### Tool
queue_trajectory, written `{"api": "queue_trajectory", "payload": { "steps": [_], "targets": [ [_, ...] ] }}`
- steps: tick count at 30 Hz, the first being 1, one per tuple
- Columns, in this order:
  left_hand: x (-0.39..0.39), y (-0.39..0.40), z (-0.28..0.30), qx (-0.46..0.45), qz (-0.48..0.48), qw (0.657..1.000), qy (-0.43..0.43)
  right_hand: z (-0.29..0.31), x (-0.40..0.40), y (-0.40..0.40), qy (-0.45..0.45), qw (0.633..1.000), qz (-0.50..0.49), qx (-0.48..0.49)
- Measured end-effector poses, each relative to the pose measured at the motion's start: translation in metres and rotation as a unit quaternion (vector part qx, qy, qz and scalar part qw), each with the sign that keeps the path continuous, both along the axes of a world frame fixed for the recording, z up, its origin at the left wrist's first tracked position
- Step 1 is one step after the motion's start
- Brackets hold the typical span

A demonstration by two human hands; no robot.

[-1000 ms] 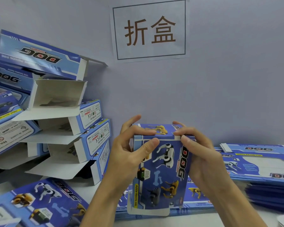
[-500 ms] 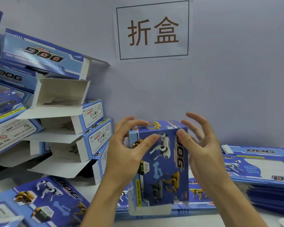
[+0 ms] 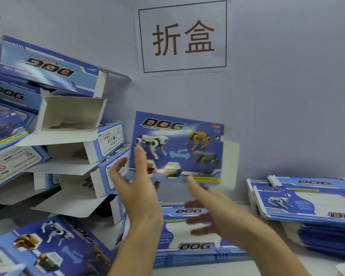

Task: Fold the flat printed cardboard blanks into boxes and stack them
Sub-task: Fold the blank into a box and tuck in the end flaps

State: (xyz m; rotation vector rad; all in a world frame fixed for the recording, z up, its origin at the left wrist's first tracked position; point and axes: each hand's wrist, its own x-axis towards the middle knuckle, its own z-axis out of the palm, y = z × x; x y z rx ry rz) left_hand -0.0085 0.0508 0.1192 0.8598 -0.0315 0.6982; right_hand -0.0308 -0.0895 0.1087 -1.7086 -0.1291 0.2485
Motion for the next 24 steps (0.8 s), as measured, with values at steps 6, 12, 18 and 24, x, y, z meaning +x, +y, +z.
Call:
{"api": "queue_trajectory", "payload": {
  "steps": [6, 12, 18, 24],
  "targets": [
    [0.003, -0.018, -0.014, 0.138, -0.190, 0.968, 0.092, -0.012, 0.020, 0.000, -0.123, 0.904, -0.115, 0.393],
    [0.004, -0.004, -0.011, 0.263, -0.063, 0.960, 0.073, -0.019, 0.022, -0.043, -0.168, 0.955, -0.154, 0.188],
    [0.003, 0.001, -0.016, 0.269, -0.055, 0.961, 0.029, -0.031, 0.023, -0.054, -0.173, 0.984, -0.003, -0.045],
    [0.006, -0.014, -0.033, 0.318, -0.033, 0.947, -0.018, -0.043, 0.030, -0.032, -0.212, 0.972, -0.036, 0.098]
  ]
}}
